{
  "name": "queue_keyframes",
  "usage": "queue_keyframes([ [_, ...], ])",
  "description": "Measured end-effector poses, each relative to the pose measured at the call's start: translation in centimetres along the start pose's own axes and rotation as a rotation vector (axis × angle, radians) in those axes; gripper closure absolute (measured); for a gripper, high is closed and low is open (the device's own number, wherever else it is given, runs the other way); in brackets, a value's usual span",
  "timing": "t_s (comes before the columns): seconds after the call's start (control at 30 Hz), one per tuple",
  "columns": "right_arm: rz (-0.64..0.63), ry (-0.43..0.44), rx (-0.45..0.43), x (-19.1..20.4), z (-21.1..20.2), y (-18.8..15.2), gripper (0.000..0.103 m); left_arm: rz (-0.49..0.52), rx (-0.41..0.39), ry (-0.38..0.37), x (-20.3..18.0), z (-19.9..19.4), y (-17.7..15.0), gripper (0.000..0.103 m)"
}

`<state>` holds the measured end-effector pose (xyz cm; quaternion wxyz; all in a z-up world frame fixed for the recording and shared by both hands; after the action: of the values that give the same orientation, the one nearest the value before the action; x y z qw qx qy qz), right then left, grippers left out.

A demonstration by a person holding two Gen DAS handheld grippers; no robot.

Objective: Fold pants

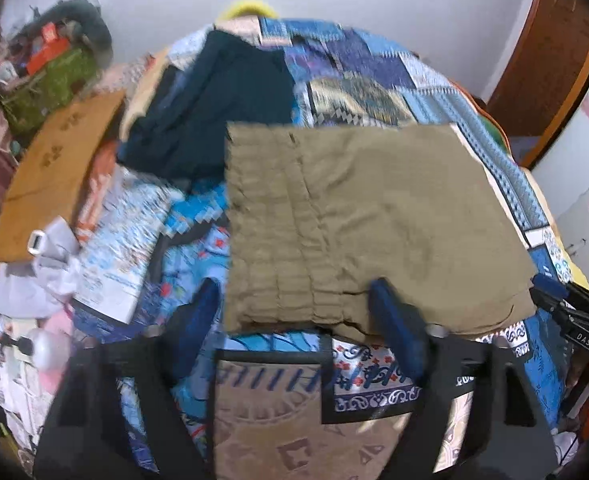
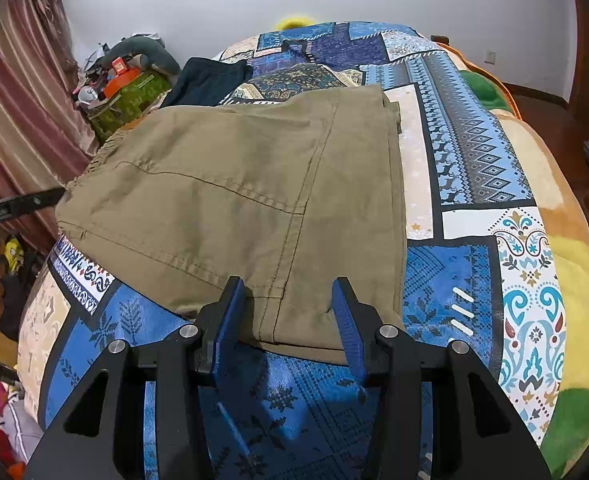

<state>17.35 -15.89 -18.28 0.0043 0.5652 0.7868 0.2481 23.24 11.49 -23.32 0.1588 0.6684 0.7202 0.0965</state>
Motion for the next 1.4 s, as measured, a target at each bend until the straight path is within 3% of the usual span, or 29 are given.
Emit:
queue_keyframes([
  [0.1, -0.001, -0.001, 0.000, 0.1, 0.1, 0.1, 0.062, -0.012, -0.018, -0.008, -0.1, 0.2, -0.2, 0.052],
  [0.2, 0.002, -0.001, 0.000, -0.1, 0.0, -0.1, 0.062, 0.006, -0.048, -0.005, -0.3, -0.5, -0.1, 0.055],
  [0.37, -0.001, -0.005, 0.005, -0.1, -0.1, -0.3, 0.064, 0.001, -0.061, -0.002, 0.4, -1.1, 0.0, 0.055],
  [0.57, 0.004, 0.002, 0.004, -0.4, -0.3, -0.7, 0.064, 0.000, -0.028, -0.001, 0.8, 0.9, -1.1, 0.052],
  [0.8, -0.037, -0.025, 0.041, -0.4, -1.3, 0.1, 0.060, 0.028, -0.032, -0.001, 1.2, -0.6, -0.8, 0.047],
  [1.07, -0.065, -0.109, -0.048, -1.7, -3.5, 2.9, 0.054, 0.012, -0.093, 0.055, 2.4, -3.0, 2.7, 0.043],
  [1.4, -0.051, -0.135, -0.125, -4.3, -2.8, 9.3, 0.053, -0.001, -0.068, 0.072, 3.0, -0.2, 8.6, 0.038],
])
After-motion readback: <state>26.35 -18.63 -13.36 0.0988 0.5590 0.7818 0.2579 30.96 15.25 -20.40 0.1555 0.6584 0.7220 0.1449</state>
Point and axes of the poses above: each gripper's, at about its wrist camera, not at the fingertips, and z roughly the way its jaws point, x to its left, y to its top, the point moved 3 cm from there along z, roughly the way its jaws point, and after that the axes turned 10 degrees about x, right-handed, at the moved point
